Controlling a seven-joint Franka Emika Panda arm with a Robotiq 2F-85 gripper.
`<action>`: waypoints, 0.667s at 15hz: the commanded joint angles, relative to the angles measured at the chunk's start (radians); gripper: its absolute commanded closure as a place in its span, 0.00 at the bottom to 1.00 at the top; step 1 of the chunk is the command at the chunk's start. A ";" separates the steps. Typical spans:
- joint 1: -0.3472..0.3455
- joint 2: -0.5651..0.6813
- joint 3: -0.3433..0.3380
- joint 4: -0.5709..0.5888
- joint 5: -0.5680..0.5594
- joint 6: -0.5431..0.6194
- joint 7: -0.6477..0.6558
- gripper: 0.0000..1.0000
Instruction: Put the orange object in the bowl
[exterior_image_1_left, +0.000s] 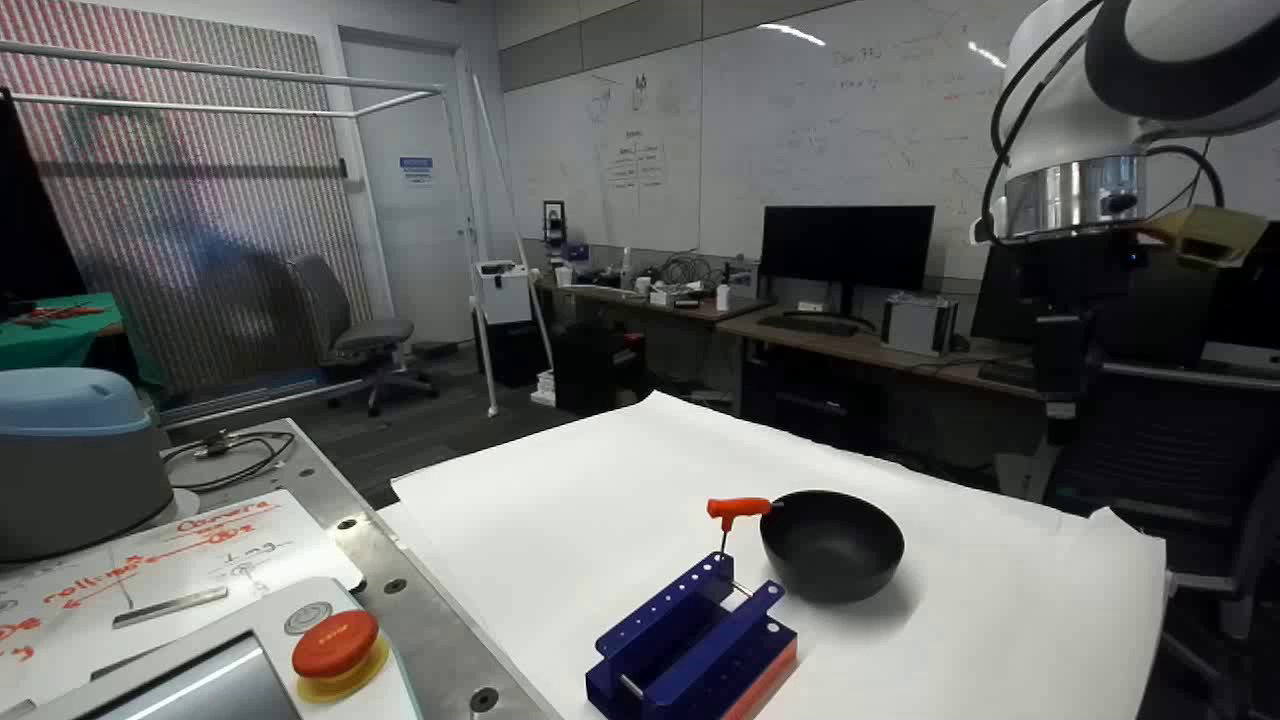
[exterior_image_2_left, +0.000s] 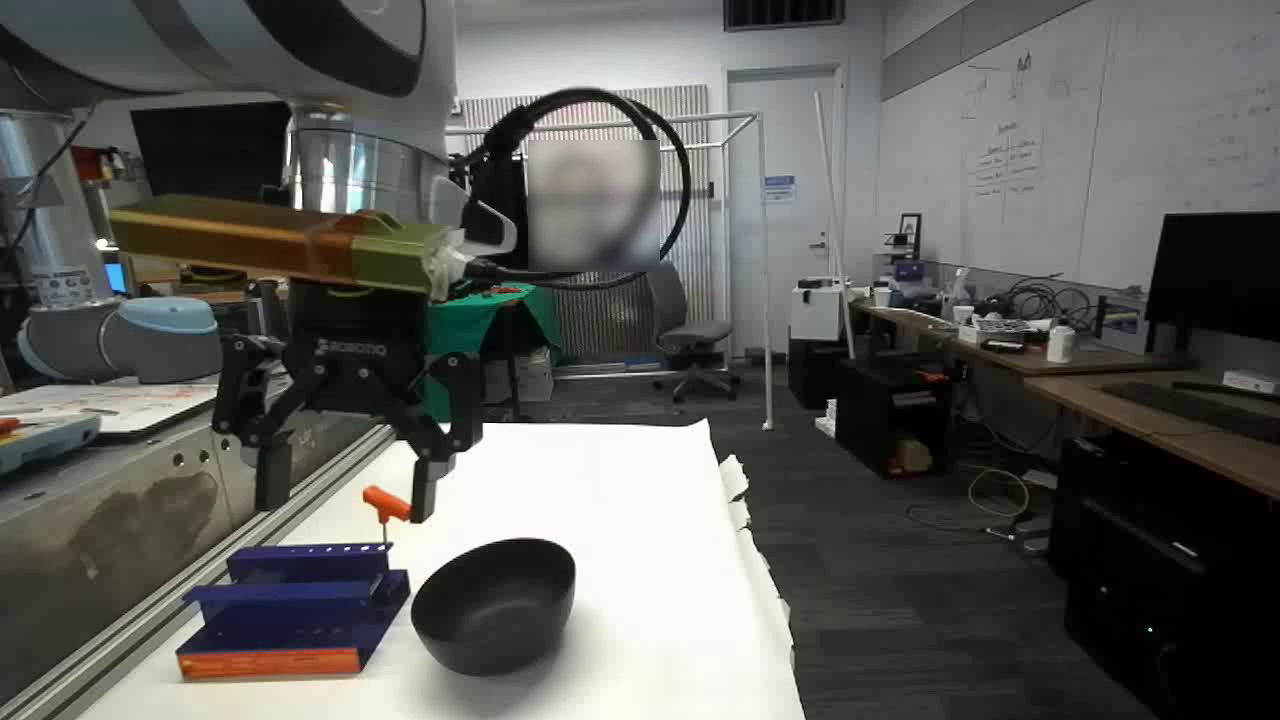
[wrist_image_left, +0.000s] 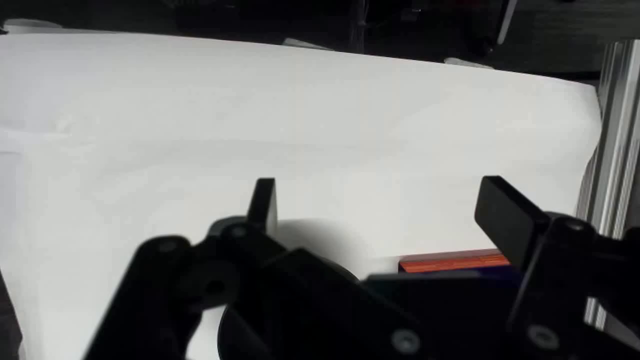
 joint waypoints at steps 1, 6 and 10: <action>-0.012 0.000 0.011 0.004 0.003 -0.001 -0.002 0.00; -0.012 0.000 0.011 0.013 0.003 -0.001 -0.002 0.00; 0.014 0.148 0.059 0.151 0.001 -0.031 0.079 0.00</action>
